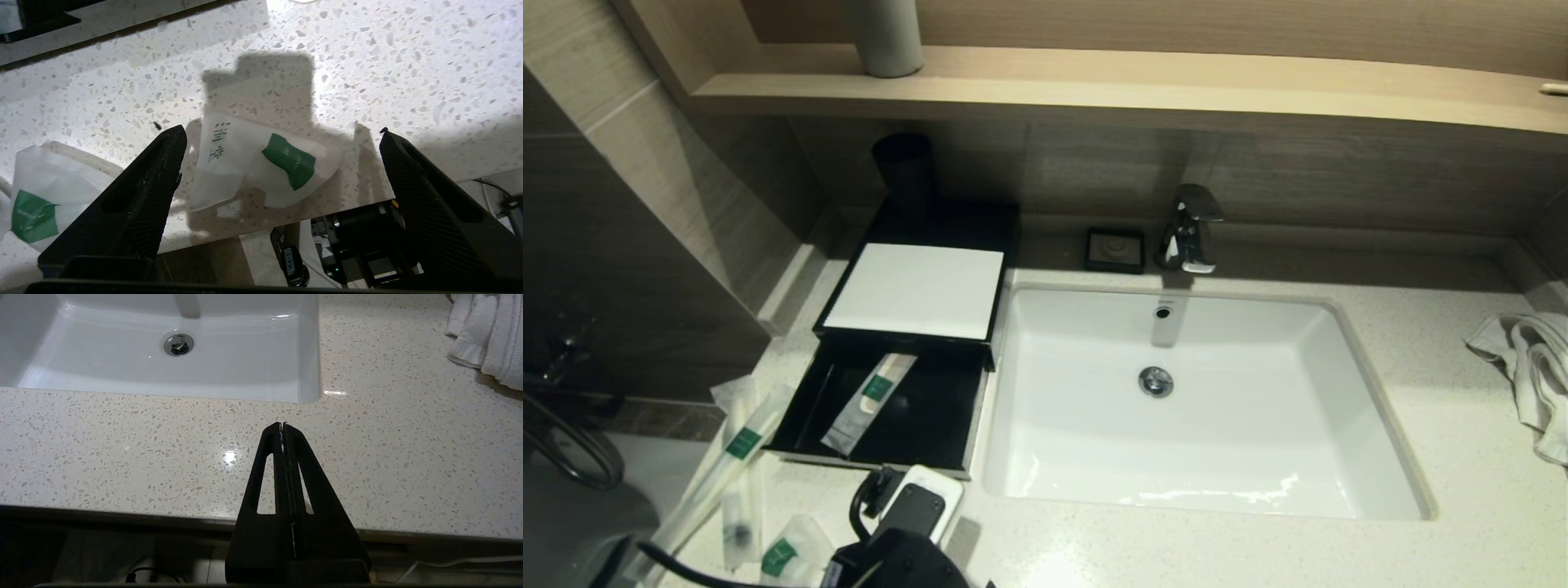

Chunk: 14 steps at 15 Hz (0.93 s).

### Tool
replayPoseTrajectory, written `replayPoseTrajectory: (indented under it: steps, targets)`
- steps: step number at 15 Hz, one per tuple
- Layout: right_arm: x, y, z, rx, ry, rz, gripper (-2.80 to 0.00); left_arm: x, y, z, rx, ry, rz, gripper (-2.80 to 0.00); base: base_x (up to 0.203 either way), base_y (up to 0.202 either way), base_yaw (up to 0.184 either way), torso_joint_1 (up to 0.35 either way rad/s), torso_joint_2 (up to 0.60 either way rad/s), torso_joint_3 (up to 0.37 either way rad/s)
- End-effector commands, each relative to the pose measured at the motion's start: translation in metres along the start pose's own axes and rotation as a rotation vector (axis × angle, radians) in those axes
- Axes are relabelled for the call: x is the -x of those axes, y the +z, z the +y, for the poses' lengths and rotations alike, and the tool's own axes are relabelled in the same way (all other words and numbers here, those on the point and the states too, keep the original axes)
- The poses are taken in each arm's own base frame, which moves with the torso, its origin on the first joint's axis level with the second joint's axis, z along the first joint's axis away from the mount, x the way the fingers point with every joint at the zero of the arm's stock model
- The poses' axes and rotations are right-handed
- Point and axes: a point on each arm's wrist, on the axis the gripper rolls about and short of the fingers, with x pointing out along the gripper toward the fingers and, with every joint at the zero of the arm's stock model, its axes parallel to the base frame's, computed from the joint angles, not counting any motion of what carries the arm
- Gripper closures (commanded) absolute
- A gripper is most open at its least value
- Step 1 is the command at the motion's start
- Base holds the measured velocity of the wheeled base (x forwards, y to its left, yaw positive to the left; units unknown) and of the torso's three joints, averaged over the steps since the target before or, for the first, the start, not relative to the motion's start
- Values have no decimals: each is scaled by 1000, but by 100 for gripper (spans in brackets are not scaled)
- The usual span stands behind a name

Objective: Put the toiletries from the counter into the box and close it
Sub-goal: Pick up the bathroom toiletry

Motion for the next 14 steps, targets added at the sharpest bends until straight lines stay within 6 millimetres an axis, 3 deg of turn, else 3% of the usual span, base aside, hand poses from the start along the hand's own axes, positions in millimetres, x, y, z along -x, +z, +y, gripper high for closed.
replayPoseTrajectory:
  steps: [1,14]
  targets:
    - [0,0,0,0,0,0,0,-1,-6,3,-12,37,5,-280,0,0,0,0,0,0]
    - [0,0,0,0,0,0,0,-3,-15,6,105,63,23,-280,0,0,0,0,0,0]
